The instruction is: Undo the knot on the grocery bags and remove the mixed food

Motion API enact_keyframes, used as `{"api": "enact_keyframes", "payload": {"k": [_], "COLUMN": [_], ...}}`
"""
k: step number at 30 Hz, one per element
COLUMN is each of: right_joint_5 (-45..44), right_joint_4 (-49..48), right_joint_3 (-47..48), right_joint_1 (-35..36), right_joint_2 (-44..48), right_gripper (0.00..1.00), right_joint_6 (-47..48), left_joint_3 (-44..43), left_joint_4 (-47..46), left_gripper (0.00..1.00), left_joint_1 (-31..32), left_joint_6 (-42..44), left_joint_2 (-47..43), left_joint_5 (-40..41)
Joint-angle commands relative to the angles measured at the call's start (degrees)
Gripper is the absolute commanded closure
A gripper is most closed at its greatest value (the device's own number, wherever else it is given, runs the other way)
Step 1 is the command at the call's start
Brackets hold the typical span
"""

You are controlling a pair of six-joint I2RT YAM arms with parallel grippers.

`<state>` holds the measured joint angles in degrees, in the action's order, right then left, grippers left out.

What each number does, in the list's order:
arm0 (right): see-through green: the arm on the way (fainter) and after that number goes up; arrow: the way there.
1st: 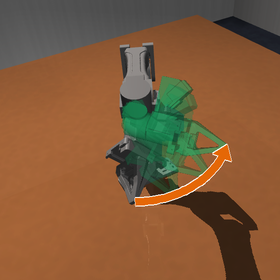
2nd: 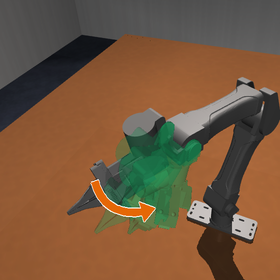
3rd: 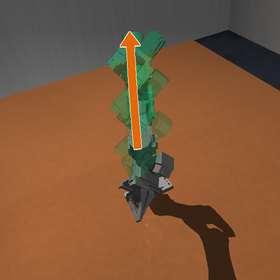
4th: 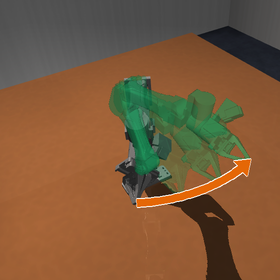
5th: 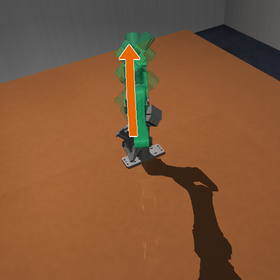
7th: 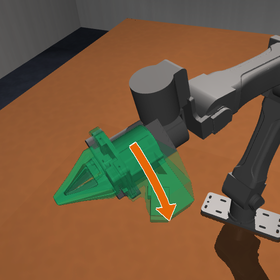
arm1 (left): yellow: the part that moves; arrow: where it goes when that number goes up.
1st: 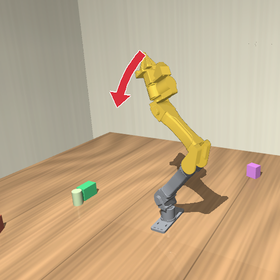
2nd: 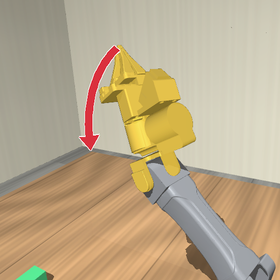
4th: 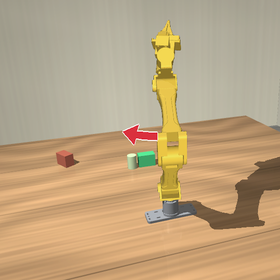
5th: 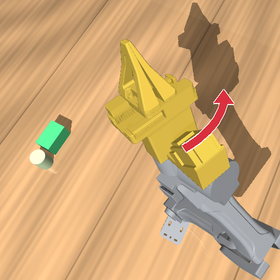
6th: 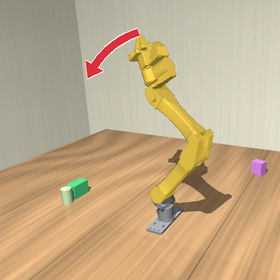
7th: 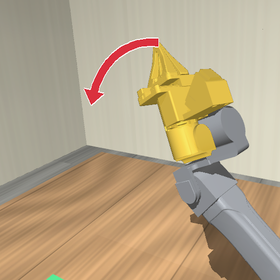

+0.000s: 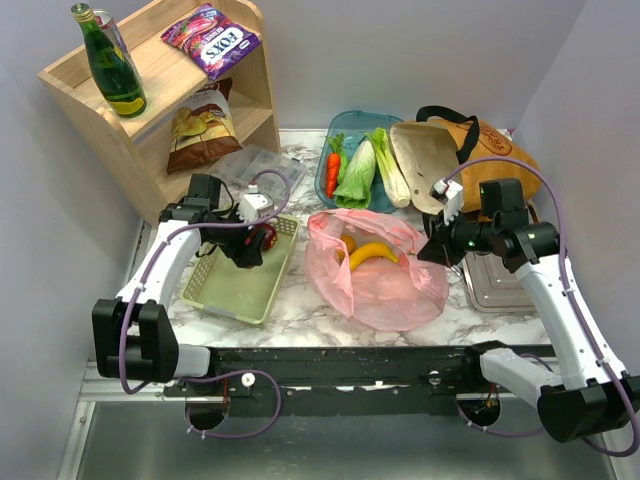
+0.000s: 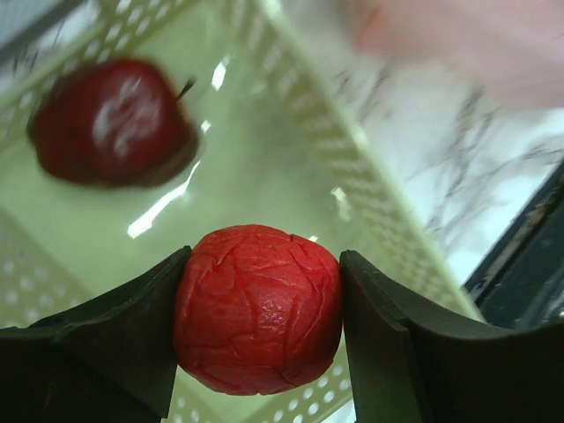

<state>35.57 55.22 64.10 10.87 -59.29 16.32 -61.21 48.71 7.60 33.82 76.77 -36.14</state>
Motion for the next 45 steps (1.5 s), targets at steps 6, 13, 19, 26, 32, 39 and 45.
{"api": "enact_keyframes", "payload": {"k": [6,13,19,26,32,39,45], "right_joint_5": [2.3,2.2,2.3,1.6,0.6,0.6,0.3], "right_joint_4": [-2.1,-2.7,-3.4,-3.7,-4.0,-2.7,-2.0], "right_joint_3": [0.1,-0.2,0.5,1.5,1.0,0.5,-0.1], "right_joint_1": [2.4,2.5,2.4,2.5,2.5,2.5,2.5], "right_joint_2": [-1.6,-1.3,-2.1,-2.8,-1.5,-0.3,0.4], "right_gripper": [0.99,0.99,0.99,0.99,0.99,0.99,0.99], "right_joint_6": [-0.6,-0.4,-1.1,-1.2,-1.9,-0.7,0.1], "left_joint_3": [3.3,0.1,-13.7,-29.7,-22.5,-14.2,-14.1], "left_joint_4": [-3.1,-2.0,-5.6,-0.9,-3.2,-11.8,-16.9], "left_gripper": [0.11,0.01,0.02,0.23,0.53,0.63,0.57], "left_joint_1": [-6.6,-5.0,12.2,33.8,43.9,43.0,37.6], "left_joint_6": [6.1,8.3,2.1,6.4,10.2,8.7,5.0], "left_joint_2": [2.4,-1.0,-8.5,-1.9,4.6,15.7,21.7], "left_joint_5": [8.4,5.8,3.1,0.4,4.3,16.1,24.0]}}
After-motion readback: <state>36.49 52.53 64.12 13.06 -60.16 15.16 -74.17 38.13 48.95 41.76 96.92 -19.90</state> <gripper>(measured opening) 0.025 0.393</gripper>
